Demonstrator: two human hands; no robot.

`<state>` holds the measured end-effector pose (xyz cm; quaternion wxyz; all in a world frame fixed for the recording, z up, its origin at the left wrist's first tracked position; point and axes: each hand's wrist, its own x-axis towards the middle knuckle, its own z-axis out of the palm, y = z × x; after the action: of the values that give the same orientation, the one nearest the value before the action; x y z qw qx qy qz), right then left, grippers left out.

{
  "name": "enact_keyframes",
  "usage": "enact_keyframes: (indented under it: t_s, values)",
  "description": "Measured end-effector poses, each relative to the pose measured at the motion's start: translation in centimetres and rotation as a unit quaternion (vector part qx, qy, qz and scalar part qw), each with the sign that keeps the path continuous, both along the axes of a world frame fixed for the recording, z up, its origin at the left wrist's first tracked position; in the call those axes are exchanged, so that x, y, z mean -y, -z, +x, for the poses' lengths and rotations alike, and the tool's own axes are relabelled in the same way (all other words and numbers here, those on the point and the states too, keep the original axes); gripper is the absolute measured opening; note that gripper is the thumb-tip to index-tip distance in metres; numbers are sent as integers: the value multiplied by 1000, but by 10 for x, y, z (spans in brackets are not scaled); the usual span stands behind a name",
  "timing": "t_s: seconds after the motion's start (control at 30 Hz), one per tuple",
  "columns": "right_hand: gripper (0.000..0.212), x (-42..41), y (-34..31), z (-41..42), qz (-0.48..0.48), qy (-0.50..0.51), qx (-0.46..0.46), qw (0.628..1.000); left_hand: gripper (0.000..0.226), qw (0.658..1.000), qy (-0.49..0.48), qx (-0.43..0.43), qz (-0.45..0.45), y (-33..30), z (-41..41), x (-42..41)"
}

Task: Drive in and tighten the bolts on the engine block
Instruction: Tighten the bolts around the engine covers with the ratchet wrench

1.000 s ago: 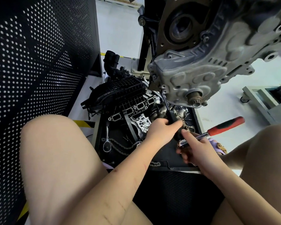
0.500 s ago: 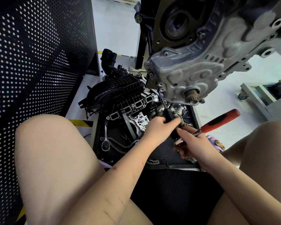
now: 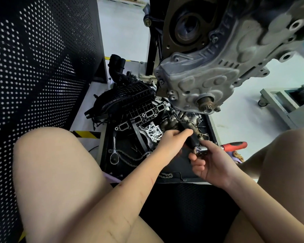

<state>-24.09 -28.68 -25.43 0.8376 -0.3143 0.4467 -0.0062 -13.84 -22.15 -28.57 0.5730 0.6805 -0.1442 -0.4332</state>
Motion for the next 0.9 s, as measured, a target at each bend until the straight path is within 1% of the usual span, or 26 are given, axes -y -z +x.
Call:
enact_keyframes:
  t_s: [0.1, 0.2, 0.23, 0.3, 0.37, 0.47, 0.53, 0.57, 0.63, 0.7, 0.8, 0.9]
  values:
    - [43, 1, -3, 1, -12, -13, -7, 1000, 25, 1000, -5, -16, 0, 0, 0, 1]
    - [49, 0, -2, -1, -15, -16, -7, 1000, 24, 1000, -6, -21, -2, -1, -1, 1]
    - [52, 0, -2, -2, -17, -21, -8, 1000, 25, 1000, -5, -22, 0, -1, -1, 1]
    - [49, -1, -2, -3, -30, -34, -15, 999, 31, 1000, -8, -29, 6, 0, -1, 1]
    - [43, -4, -1, -6, -74, -63, -25, 995, 36, 998, -38, -45, 11, -1, 2, 1]
    - [29, -11, 2, -10, -192, -92, -34, 976, 33, 990, -119, -73, 6, -2, 13, 2]
    - [21, -16, 4, -13, -252, -91, -31, 963, 26, 979, -160, -118, -39, -6, 24, 4]
    - [17, -19, 4, -13, -264, -90, -29, 960, 23, 973, -173, -140, -67, -9, 28, 5]
    - [15, -23, 6, -14, -265, -86, -27, 960, 19, 959, -195, -169, -115, -15, 33, 8]
    - [16, -25, 8, -13, -264, -84, -23, 961, 19, 952, -214, -173, -132, -19, 36, 12]
    - [14, -25, 9, -13, -259, -67, -24, 963, 22, 948, -227, -182, -127, -23, 43, 19]
    - [13, -23, 9, -13, -254, -50, -33, 965, 21, 952, -218, -181, -114, -25, 49, 26]
